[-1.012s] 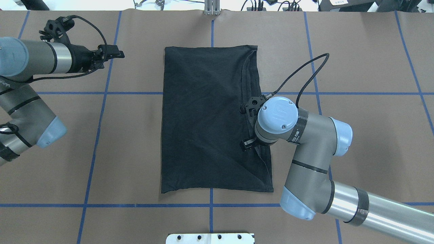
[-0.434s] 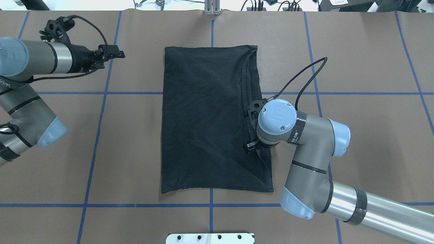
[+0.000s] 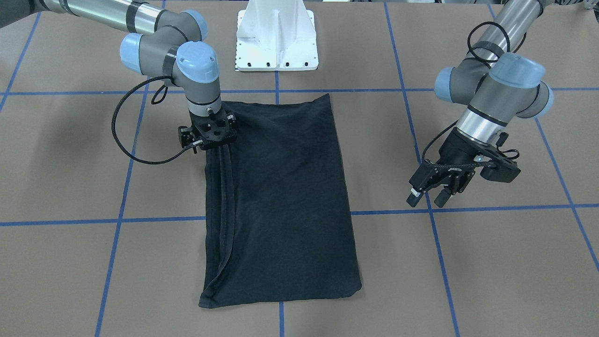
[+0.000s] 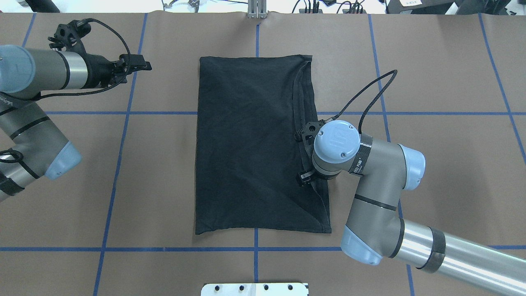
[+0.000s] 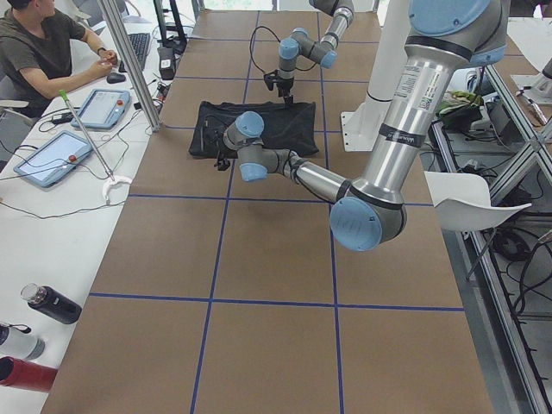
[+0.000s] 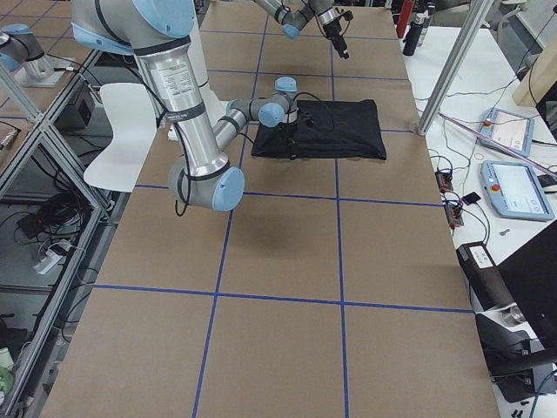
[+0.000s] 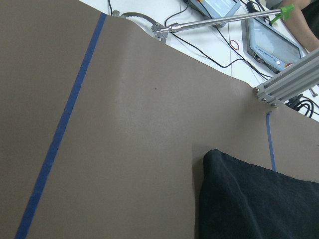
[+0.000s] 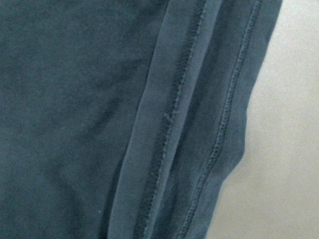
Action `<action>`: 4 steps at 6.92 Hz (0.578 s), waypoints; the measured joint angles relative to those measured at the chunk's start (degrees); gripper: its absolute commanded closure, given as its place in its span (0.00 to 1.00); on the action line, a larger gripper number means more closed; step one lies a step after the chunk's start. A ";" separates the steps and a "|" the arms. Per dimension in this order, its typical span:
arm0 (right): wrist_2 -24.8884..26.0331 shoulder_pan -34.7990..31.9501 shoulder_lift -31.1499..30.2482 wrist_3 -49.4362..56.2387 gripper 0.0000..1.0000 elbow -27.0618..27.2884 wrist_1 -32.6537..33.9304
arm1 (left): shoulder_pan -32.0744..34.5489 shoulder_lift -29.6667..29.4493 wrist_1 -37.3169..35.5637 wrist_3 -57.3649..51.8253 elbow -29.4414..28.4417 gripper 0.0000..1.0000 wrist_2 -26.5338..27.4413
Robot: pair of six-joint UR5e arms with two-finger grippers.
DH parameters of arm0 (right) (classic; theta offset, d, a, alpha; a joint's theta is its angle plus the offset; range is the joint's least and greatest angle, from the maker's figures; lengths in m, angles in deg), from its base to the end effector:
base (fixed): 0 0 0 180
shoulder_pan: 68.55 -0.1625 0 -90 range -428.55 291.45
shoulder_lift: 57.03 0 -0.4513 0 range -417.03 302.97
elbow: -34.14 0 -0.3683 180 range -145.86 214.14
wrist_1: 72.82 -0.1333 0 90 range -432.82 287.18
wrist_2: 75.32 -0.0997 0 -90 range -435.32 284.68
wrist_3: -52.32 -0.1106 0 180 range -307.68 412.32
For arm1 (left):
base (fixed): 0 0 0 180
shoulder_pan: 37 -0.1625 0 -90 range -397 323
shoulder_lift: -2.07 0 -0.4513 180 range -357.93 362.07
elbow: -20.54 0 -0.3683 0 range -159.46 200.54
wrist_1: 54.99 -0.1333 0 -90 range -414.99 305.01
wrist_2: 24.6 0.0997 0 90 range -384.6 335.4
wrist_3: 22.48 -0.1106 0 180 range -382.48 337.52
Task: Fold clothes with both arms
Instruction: 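Slide the right gripper along the shirt's side edge away from the robot, then move the right gripper along the edge to the shirt's far corner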
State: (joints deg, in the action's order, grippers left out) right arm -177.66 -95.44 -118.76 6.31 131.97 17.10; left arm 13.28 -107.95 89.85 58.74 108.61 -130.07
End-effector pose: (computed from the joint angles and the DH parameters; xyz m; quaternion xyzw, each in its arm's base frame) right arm -0.5351 -0.3943 0.3713 0.0958 -0.3108 -0.1735 0.9296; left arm 0.3264 -0.5553 0.4081 0.1961 0.5658 -0.2075 0.7736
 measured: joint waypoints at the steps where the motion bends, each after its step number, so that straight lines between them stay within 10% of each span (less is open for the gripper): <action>1: -0.66 -0.46 -0.34 0.19 0.00 0.00 0.09 | -0.03 -0.02 0.00 0.02 0.00 0.00 0.00; 4: -4.71 -3.46 -2.44 0.67 0.00 0.25 0.14 | -0.09 -0.03 0.00 0.08 0.00 0.00 0.00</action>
State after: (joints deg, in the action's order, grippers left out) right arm -182.37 -98.90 -121.21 6.98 132.22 17.24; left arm 13.19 -107.97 89.85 58.82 108.61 -130.07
